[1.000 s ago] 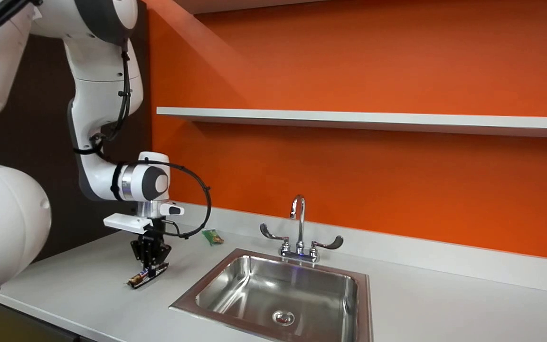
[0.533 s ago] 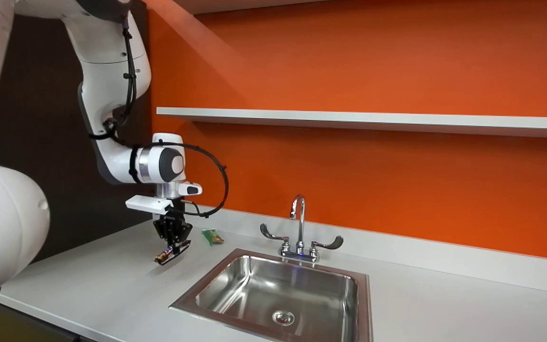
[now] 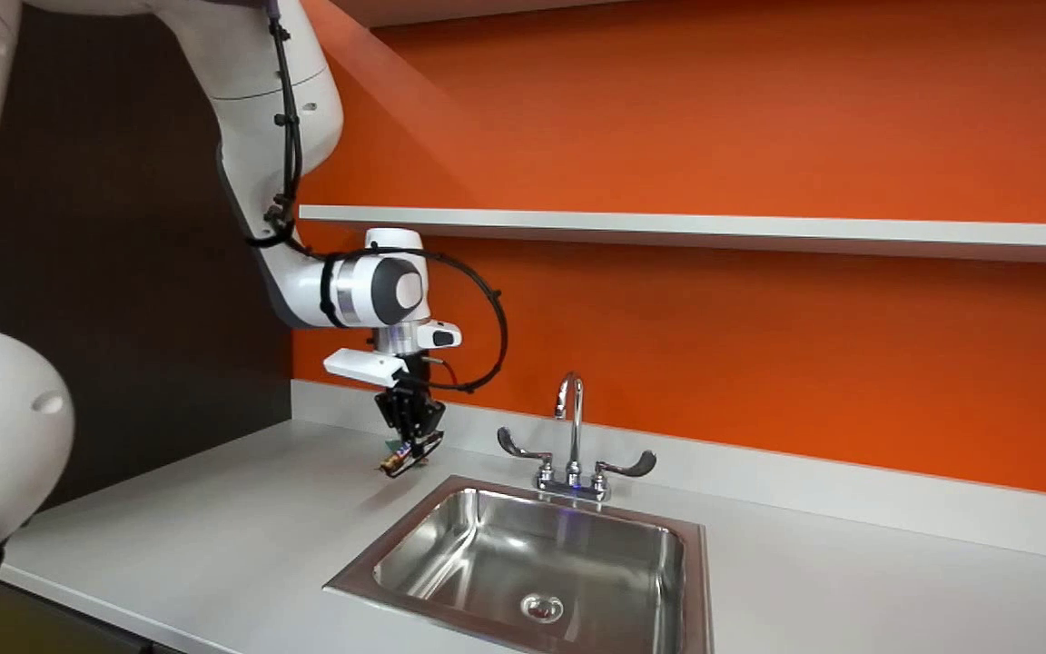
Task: Put the snickers bar inside the sink
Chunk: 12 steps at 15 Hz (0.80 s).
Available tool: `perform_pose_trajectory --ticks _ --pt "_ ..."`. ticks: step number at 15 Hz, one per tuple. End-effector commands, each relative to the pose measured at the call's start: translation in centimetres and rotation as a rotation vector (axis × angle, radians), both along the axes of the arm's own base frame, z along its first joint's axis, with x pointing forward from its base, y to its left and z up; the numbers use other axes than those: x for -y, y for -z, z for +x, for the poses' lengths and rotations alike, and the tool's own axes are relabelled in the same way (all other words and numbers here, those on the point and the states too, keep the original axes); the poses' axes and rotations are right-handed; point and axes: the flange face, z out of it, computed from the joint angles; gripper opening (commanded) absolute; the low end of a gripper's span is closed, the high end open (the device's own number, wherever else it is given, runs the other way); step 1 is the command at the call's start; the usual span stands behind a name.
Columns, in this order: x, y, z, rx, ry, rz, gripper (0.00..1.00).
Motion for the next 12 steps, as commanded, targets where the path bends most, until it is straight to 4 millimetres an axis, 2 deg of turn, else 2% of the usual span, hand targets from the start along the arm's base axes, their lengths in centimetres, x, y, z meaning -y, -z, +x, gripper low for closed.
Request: perform_pose_trajectory --ticks 1,3,6,12 --pt "5.1 -0.5 1.5 0.002 0.042 -0.015 0.04" --pt "7.7 0.2 2.1 -0.002 0.069 -0.023 0.04" --pt "10.2 1.7 2.8 -0.015 0.094 -0.03 0.04" --pt "12.0 5.9 3.5 -0.058 0.123 -0.028 0.04"
